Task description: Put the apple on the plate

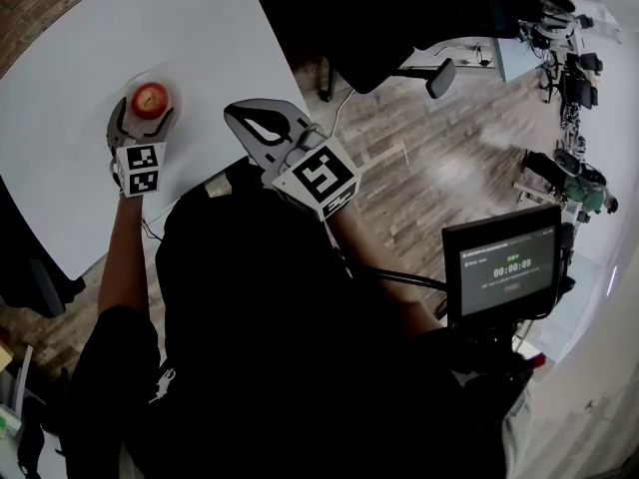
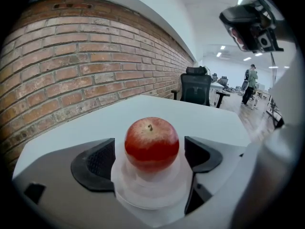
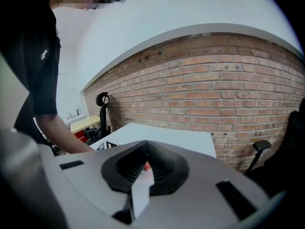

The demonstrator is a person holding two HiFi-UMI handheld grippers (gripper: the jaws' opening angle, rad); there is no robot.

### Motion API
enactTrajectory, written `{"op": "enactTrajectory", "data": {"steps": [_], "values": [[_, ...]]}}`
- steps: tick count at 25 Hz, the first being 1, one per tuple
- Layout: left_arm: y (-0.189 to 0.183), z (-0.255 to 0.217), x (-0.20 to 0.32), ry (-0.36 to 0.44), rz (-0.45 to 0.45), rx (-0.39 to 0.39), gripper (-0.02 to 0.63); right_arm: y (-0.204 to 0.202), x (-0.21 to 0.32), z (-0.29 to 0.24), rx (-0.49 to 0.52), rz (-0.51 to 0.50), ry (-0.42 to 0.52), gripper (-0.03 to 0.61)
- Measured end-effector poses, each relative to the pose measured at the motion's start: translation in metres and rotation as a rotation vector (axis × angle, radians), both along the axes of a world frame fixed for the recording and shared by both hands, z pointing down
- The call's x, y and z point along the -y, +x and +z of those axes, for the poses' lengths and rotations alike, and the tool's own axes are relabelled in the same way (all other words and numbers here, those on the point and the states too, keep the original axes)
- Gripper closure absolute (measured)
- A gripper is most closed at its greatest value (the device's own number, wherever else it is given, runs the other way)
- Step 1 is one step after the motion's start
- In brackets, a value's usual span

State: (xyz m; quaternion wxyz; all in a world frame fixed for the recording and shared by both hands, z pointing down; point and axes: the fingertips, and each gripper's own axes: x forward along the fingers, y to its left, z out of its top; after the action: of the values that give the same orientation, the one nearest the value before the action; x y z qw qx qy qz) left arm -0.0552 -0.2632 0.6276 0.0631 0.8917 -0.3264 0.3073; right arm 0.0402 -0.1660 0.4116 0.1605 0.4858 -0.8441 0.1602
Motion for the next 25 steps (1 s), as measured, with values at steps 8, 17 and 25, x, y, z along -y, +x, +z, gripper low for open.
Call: {"op": "enactTrajectory", "data": {"steps": [8,17,25], "values": [[-0.007,-0.016,-0.002,0.032,-0.007,0.006,0.167,-0.006,0.004,-0.007,0.01,-0.015,0.032,0.575],[-0.008,-0.058,-0.007,0.078,-0.022,-0.031,0.203,-0.016,0.017,-0.015,0.043,-0.055,0.075,0.575],[-0.03,-0.11,-0.013,0.144,-0.076,-0.083,0.447,-0.037,0.023,-0.029,0.075,-0.122,0.118,0.575]]}}
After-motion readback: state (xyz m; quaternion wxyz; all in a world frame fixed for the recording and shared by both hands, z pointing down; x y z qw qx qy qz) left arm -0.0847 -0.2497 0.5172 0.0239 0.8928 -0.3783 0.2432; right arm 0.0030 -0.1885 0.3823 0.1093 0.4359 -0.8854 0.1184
